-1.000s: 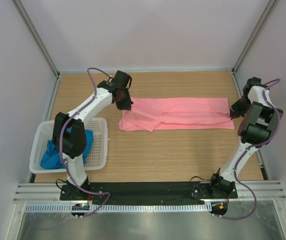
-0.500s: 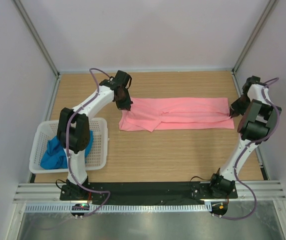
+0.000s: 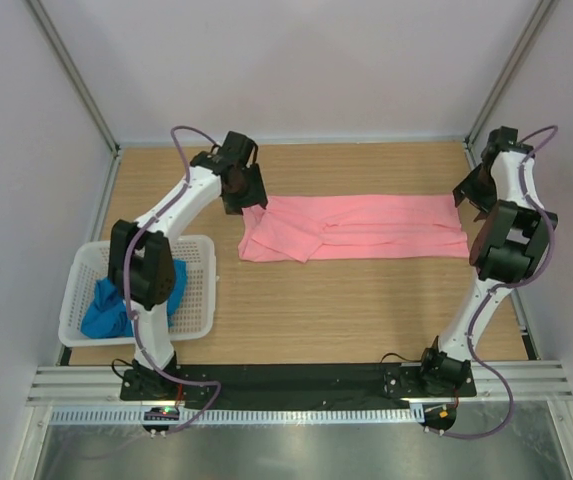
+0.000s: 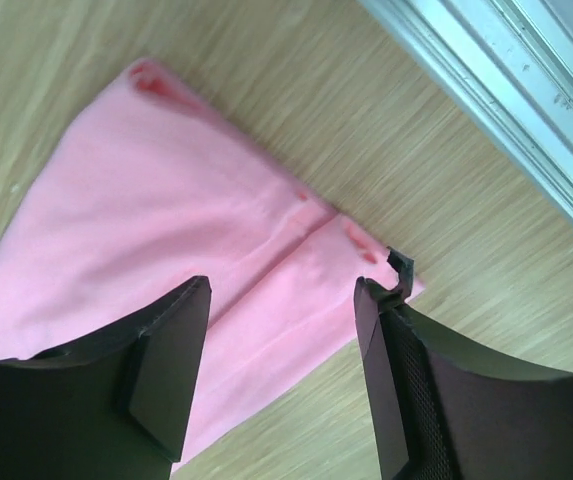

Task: Fold and stack the t-shirts
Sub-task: Fold the tshirt

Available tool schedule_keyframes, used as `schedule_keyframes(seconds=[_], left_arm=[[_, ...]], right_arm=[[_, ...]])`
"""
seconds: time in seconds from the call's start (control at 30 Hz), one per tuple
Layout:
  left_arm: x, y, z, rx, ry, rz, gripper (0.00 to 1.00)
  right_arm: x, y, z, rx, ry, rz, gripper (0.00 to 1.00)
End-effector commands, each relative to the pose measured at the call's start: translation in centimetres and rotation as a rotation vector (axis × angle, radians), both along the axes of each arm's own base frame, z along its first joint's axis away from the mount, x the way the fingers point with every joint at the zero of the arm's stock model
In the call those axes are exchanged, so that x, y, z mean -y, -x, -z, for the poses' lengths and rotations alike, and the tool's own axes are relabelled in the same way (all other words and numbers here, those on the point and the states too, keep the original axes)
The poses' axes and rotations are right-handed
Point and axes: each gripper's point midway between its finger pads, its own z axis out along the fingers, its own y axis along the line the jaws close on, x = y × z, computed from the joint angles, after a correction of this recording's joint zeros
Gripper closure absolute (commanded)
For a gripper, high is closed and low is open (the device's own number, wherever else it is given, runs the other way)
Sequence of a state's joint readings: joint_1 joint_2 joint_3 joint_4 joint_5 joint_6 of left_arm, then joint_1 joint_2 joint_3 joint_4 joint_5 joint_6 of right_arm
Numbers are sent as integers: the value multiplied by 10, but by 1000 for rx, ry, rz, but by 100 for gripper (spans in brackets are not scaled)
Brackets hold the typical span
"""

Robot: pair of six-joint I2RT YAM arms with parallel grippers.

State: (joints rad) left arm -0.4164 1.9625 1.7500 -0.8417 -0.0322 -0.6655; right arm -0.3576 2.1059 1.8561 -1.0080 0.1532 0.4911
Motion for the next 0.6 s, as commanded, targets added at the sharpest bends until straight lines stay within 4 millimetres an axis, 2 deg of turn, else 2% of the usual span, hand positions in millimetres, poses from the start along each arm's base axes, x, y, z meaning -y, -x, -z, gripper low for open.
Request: schedule_keyframes(seconds=[0.0,0.03,0.07,0.1,0.13,0.17,0.2,0.23,0.3,0.33,0.37,0.47,0.57], left_arm=[[-1,19,-38,74,68,36,41],[4,34,-27,30,112,58,45],[11,41,-21,9,139,72,47],[14,44,-16,5,155,81,49],[16,55,-2,-38,159,93,55],[19,60,4,-54,158,106,57],[22,63,9,-65,162,116,59],[27,68,12,-80,173,130,61],[34,72,16,-93,176,150,59],[38,74,17,-97,184,158,53],[41,76,19,-105,191,166,52],[50,78,24,-129,217,174,50],[57,81,30,-144,214,215,57]], right_arm=[[-38,5,-44,40,77,-114,33],[-51,4,-56,85,75,-140,33],[-68,4,-53,98,38,-175,33],[-94,7,-44,90,14,-227,33],[-105,10,-47,99,8,-243,33],[-120,19,-35,75,-22,-255,34],[-135,17,-33,89,-27,-291,34],[-141,20,-32,90,-23,-302,35],[-147,30,-17,49,-11,-320,39],[-148,34,-13,36,-16,-320,40],[-149,43,-3,6,-21,-323,42],[-145,49,4,0,4,-354,46],[-156,43,13,24,-47,-410,68]])
